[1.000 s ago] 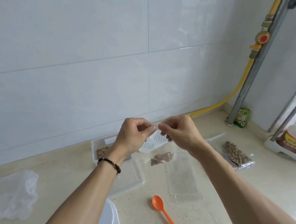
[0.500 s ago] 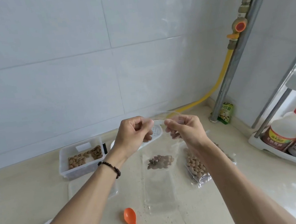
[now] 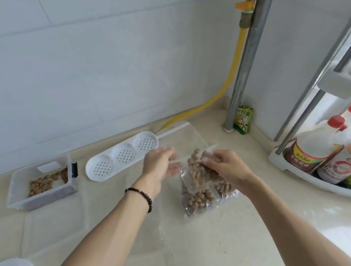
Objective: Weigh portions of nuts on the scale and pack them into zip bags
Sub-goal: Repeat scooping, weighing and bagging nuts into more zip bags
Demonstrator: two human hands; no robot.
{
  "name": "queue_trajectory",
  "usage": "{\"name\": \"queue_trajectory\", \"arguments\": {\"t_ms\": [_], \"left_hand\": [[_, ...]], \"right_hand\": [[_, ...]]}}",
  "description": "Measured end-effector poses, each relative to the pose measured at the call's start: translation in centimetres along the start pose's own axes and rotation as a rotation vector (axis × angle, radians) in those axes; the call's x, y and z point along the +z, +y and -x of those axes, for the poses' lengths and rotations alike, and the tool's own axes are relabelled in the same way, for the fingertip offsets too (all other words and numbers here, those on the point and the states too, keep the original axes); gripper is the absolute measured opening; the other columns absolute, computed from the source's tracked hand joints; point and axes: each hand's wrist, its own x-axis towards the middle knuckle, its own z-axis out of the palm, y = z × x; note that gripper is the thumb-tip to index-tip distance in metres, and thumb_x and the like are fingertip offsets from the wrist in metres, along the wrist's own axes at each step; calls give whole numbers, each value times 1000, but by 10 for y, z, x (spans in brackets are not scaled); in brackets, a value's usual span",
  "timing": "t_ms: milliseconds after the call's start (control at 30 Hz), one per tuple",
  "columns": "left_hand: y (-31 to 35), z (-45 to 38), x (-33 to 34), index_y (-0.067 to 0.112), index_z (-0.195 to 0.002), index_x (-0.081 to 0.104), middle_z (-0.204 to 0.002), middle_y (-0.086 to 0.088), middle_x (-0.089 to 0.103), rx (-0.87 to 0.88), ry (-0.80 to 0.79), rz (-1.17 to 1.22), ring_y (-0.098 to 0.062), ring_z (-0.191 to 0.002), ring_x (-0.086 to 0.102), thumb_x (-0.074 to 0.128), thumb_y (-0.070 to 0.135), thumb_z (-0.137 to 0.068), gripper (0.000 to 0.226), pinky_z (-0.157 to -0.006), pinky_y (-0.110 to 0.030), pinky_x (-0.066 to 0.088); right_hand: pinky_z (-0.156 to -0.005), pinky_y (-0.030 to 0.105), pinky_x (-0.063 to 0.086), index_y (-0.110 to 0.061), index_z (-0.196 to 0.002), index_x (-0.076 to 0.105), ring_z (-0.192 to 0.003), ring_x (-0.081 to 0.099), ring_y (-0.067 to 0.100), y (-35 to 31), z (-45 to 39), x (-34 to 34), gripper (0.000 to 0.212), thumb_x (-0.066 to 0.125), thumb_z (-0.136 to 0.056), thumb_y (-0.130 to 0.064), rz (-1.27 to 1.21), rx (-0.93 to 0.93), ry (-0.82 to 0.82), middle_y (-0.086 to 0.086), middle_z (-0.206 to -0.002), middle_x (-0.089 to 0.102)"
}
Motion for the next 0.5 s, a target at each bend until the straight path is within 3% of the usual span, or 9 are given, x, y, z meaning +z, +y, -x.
{"name": "queue_trajectory", "arguments": {"t_ms": [67, 100, 167, 200, 233, 267, 333, 433, 500], "left_hand": [[-21, -2, 17, 7, -136, 41, -111, -10, 67, -48, -100, -189, -27, -99, 69, 74, 17, -80, 66, -87, -43, 56], [-30, -5, 26, 7, -137, 39, -113, -11, 66, -54, -118, -233, -26, -101, 67, 75, 13, -76, 72, -87, -44, 56], [-38, -5, 41, 17, -104, 48, -110, -16, 67, -62, -145, -275, -25, -90, 68, 72, 1, -80, 38, -85, -47, 57], [-43, -9, 49, 24, -89, 42, -110, -18, 67, -60, -152, -320, -24, -84, 67, 71, -1, -81, 39, -86, -48, 56], [-50, -14, 56, 25, -89, 43, -111, -19, 67, -37, -165, -372, -23, -82, 65, 72, -1, -80, 40, -86, -47, 54], [-55, -18, 62, 21, -105, 49, -113, -16, 65, -35, -198, -433, -22, -87, 64, 74, 3, -80, 40, -87, -43, 53], [-69, -25, 74, 11, -144, 36, -118, -6, 59, -5, -251, -599, -21, -102, 60, 77, 14, -80, 76, -89, -33, 49], [-89, -27, 81, 19, -143, 41, -115, 1, 55, 165, -264, -898, -23, -107, 57, 75, 36, -81, 73, -92, -37, 50], [-101, -28, 82, 25, -142, 44, -119, -5, 54, 308, -239, -1150, -27, -117, 49, 68, 50, -82, 69, -99, -39, 44]], "right_hand": [[-64, 44, 53, 12, -84, 59, -67, 59, 25, 10, -6, -8, 34, 57, -96, -20, 67, 29, 25, 12, -72, 57], [-63, 44, 51, 12, -80, 57, -64, 54, 25, 16, -7, -13, 31, 54, -96, -14, 98, 47, 44, 13, -70, 52], [-65, 46, 54, 8, -82, 61, -65, 58, 31, 30, -12, -24, 20, 55, -92, -9, 175, 64, 128, 19, -70, 53], [-73, 49, 57, 6, -95, 65, -74, 64, 36, 38, -14, -30, 19, 59, -91, -10, 201, 73, 166, 23, -79, 61], [-78, 48, 57, 2, -112, 65, -86, 68, 37, 45, -15, -36, 26, 62, -91, -13, 214, 101, 177, 22, -93, 67], [-82, 45, 58, -2, -125, 60, -95, 68, 36, 51, -17, -40, 37, 63, -91, -16, 222, 127, 179, 22, -104, 68], [-78, 34, 55, -6, -136, 54, -104, 66, 33, 62, -20, -45, 45, 62, -93, -16, 289, 149, 153, 21, -114, 68], [-64, 16, 45, -7, -140, 50, -94, 65, 24, 74, -26, -45, 47, 55, -93, -9, 414, 131, 154, 16, -120, 67], [-64, 15, 45, -8, -139, 52, -92, 61, 22, 81, -26, -43, 47, 57, -92, -10, 534, 119, 157, 14, -120, 65]]}}
